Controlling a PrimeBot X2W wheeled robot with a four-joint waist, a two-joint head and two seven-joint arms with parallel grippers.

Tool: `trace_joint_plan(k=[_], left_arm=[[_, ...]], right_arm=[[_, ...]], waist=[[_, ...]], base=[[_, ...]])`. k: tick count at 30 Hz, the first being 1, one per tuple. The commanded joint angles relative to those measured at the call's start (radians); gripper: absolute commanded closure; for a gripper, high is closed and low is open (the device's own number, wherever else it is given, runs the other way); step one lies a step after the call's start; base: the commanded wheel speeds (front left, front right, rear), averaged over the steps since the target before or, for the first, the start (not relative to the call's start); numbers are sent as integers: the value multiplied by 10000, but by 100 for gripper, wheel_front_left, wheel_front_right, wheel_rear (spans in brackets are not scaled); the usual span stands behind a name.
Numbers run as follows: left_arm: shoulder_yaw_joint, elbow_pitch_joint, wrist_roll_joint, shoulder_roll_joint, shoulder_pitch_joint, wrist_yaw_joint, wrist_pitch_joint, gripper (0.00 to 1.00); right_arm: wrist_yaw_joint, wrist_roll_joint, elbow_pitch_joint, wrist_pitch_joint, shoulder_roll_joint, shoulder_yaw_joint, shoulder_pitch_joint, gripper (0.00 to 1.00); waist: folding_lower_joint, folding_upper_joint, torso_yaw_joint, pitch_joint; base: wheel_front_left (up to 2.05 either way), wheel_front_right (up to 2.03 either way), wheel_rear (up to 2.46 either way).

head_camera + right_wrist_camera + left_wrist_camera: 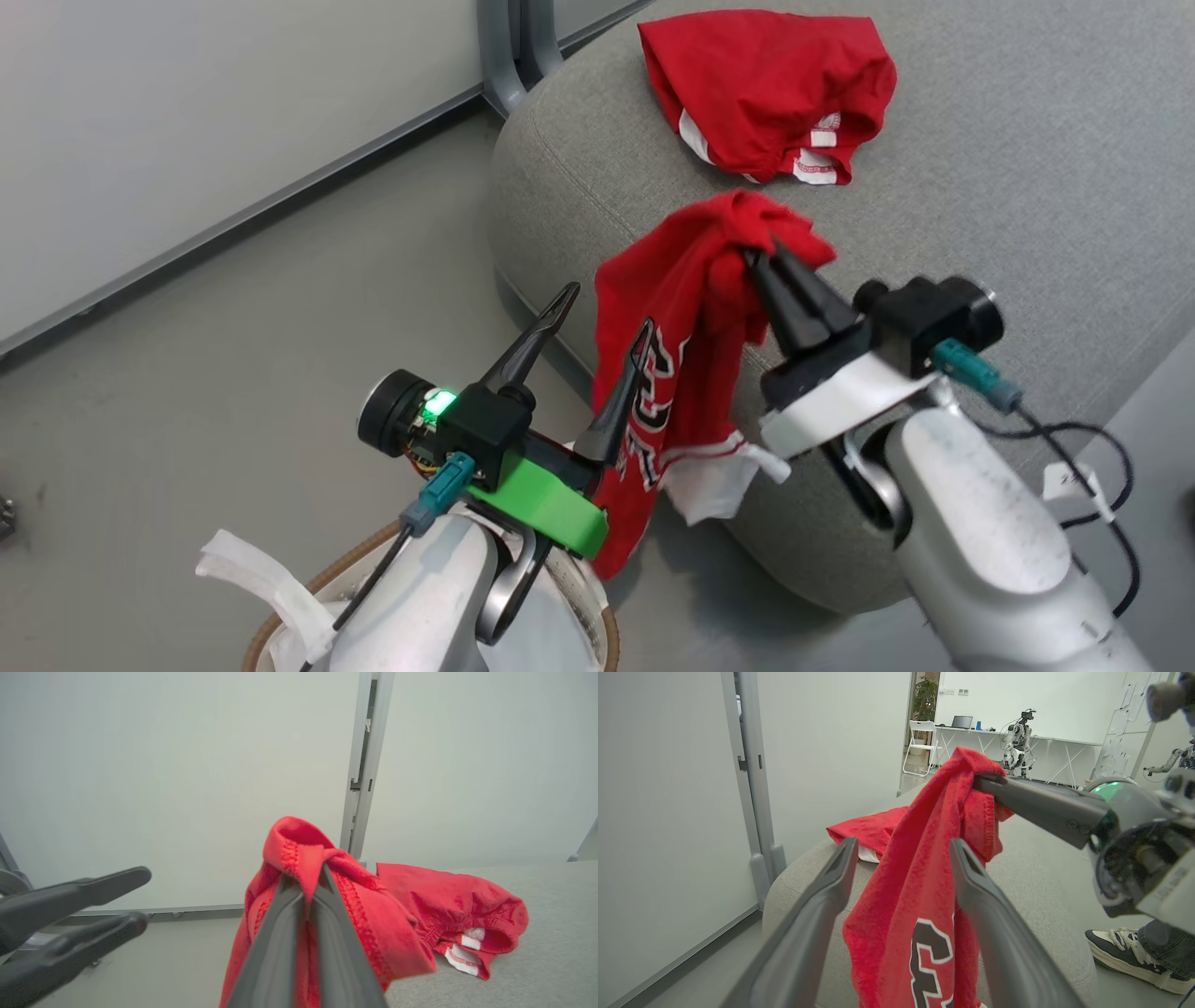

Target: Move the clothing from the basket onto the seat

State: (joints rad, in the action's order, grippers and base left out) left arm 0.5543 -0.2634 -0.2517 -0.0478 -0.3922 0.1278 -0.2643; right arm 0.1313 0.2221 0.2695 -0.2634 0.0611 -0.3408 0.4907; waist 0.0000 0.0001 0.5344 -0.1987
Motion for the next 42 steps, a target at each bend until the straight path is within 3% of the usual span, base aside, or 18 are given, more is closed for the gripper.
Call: trace_joint_plan(k=[1, 7, 12, 14, 17, 22, 31, 40, 41, 42], left_arm=[[-31, -26, 80, -55, -221, 41, 3, 0], [-131, -89, 343, -100, -349, 45, 3, 0], [52, -110, 500, -242, -687, 40, 4, 0], [158, -129, 502, -302, -908, 41, 4, 0], [232, -133, 516, -353, -1112, 41, 6, 0], [223, -135, 534, -409, -1405, 42, 6, 0], [368, -150, 594, -454, -1949, 41, 6, 0], [69, -193, 551, -439, -1958, 41, 6, 0], [33, -212, 541, -438, -1900, 41, 6, 0], [-2, -234, 529, -430, -1825, 41, 4, 0]], right_arm=[[-12, -104, -151, -17, 229, 178, 399, 100], [-11, -558, -394, -17, 1441, 652, 2341, 100], [-11, -662, -222, -17, 2611, 1992, 4122, 100], [-12, -831, 46, -16, 3376, 2586, 4945, 100], [-12, -1145, 459, -16, 4030, 2936, 5646, 100], [-12, -1532, 1414, -16, 4634, 3414, 6405, 100], [-12, -2117, 3349, -14, 4598, 4384, 6252, 100], [-12, -2431, 4328, -10, 3630, 5286, 4587, 100], [-12, -2427, 4345, -8, 3527, 5370, 4397, 71], [-12, -2415, 4338, -10, 3435, 5466, 4135, 27]], waist=[[0, -1, 95, -348], [0, -1, 81, -1015], [0, -1, -333, -1795], [0, -1, -627, -2203], [0, -1, -942, -2593], [0, -1, -1409, -3201], [0, -1, -2177, -4213], [0, -1, -2513, -4461], [0, -1, -2511, -4394], [0, -1, -2514, -4310]], base=[[0, 0, 0], [0, 0, 0], [0, 0, 0], [0, 0, 0], [0, 0, 0], [0, 0, 0], [0, 0, 0], [0, 0, 0], [0, 0, 0], [0, 0, 0]])
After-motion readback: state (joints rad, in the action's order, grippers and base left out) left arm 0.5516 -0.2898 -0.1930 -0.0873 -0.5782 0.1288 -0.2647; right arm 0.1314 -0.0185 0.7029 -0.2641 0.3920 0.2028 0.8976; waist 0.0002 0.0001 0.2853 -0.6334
